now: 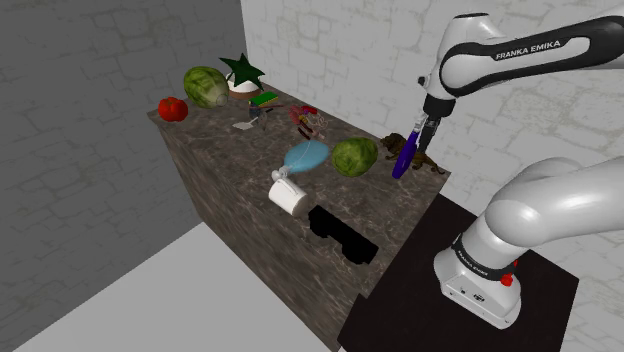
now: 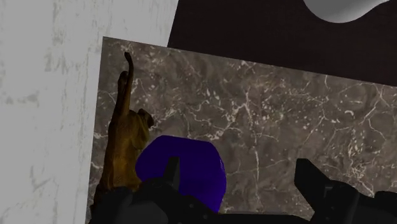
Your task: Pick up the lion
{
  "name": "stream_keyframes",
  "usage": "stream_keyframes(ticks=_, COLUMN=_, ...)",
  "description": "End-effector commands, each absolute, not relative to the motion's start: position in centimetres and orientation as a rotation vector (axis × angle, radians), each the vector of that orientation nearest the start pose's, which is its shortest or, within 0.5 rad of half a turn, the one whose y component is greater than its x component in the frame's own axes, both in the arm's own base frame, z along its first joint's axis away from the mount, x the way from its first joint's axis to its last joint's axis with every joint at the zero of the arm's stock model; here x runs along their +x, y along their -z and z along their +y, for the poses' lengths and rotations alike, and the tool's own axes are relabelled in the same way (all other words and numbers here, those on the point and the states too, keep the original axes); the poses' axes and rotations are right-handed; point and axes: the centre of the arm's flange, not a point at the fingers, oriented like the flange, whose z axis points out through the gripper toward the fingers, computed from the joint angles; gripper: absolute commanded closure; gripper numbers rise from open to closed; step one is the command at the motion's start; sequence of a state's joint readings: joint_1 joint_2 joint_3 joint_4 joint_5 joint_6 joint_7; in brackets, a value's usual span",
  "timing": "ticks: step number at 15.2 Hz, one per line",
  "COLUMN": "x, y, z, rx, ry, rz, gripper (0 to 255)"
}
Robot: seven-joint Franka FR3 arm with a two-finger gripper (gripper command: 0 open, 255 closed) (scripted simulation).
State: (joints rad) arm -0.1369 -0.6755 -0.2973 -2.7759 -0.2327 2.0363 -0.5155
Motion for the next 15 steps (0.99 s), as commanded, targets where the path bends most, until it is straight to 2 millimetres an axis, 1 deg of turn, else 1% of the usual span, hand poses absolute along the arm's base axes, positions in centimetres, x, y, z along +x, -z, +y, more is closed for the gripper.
stream_keyframes(ticks=1, x=29.5, y=-37.0, z=-15.8, rx=-3.106, ry=-0.091, rz=-0.424, gripper=0)
stream_keyframes(ticks=11, x=31.6, y=-28.8, z=-25.2, rx=-3.131, ry=0.019, rz=-0.473, gripper=0)
stream_keyframes(ticks=12, x=31.6, y=-28.6, z=-25.5, rx=-3.131, ry=0.021, rz=-0.474, gripper=0)
stream_keyframes(ticks=15, x=31.6, y=-27.0, z=-25.5, rx=-3.131, ry=0.021, rz=-0.474, gripper=0)
